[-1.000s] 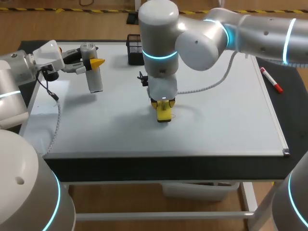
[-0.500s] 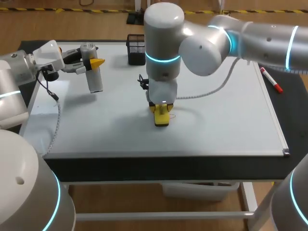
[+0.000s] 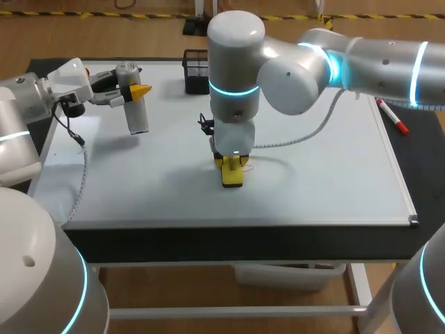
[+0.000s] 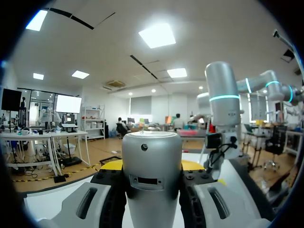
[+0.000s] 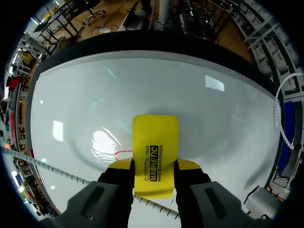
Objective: Pick up the inspection probe, press it on each red-marked spot on the whiteboard one by one, put down the probe, pick up the eraser, and wipe off all the red marks.
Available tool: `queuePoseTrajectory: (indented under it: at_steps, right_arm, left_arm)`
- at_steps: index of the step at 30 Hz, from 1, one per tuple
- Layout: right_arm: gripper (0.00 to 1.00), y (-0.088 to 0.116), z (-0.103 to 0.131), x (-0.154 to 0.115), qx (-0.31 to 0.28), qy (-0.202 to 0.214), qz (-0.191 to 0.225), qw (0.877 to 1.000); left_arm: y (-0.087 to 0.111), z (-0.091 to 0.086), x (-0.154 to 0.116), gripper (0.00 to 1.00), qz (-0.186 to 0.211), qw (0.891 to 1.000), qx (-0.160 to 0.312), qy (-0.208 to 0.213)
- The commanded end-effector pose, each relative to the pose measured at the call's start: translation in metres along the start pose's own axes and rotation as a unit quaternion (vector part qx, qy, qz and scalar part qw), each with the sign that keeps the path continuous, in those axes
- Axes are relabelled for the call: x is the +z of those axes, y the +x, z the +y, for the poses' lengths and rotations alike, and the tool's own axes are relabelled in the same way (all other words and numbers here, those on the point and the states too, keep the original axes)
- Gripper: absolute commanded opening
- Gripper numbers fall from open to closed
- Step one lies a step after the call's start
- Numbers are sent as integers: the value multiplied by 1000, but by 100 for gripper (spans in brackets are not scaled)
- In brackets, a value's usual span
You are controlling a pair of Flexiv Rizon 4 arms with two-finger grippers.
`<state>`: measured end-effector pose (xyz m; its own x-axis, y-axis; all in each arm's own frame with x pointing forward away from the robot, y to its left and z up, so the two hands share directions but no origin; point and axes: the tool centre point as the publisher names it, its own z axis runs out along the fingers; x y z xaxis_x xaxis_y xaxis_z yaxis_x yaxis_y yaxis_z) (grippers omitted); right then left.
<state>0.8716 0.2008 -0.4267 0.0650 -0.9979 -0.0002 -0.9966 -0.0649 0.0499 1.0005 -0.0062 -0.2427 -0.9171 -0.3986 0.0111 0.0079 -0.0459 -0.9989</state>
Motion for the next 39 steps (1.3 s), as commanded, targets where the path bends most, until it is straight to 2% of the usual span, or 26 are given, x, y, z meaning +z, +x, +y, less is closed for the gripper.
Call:
queuePoseTrajectory:
  at_steps: [1, 24, 39]
  right_arm:
    - [0, 8, -1, 6, 3, -1, -1, 1000]
    - [0, 53, 14, 2, 51, 7, -1, 999]
    - [0, 65, 11, -11, 62, 17, 3, 998]
  left_arm:
    - [1, -1, 0, 0, 0, 1000, 1, 0]
    - [1, -1, 0, 0, 0, 1000, 1, 0]
    - [1, -1, 0, 0, 0, 1000, 1, 0]
